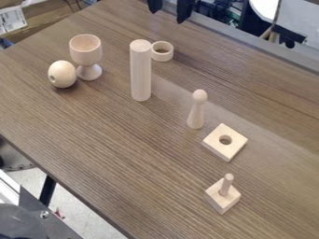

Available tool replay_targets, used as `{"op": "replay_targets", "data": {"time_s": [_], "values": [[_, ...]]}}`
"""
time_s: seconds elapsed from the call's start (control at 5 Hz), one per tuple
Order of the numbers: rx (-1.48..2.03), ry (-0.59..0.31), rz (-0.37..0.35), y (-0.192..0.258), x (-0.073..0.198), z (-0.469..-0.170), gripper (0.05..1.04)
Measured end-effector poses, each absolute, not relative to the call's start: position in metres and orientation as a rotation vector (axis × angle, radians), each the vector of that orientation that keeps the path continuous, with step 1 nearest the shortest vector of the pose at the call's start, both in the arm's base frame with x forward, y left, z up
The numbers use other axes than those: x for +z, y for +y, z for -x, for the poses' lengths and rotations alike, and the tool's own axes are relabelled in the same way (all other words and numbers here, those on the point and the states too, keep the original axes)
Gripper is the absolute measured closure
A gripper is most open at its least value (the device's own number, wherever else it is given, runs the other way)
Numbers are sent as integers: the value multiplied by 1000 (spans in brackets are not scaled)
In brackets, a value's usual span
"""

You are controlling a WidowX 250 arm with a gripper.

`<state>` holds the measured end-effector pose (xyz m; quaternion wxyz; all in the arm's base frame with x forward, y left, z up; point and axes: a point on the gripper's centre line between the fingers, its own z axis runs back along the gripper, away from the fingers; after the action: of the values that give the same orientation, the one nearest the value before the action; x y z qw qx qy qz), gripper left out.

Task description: Put the cylindrical hole on top of the cylinder

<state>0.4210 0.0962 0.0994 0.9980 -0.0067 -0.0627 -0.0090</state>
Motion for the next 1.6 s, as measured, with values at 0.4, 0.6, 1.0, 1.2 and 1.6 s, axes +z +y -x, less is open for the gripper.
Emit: {"op": "replay_targets", "data": {"time_s": [0.4, 0.6, 1.0, 1.2, 1.6], "values": [[-14, -63, 28, 96, 74, -417, 83], [-8, -67, 24, 99, 74, -417, 83], [-3, -74, -15, 106, 71, -417, 83], [3, -57, -24, 110, 60, -417, 83], [-3, -18, -3, 108, 36, -416, 83]]}}
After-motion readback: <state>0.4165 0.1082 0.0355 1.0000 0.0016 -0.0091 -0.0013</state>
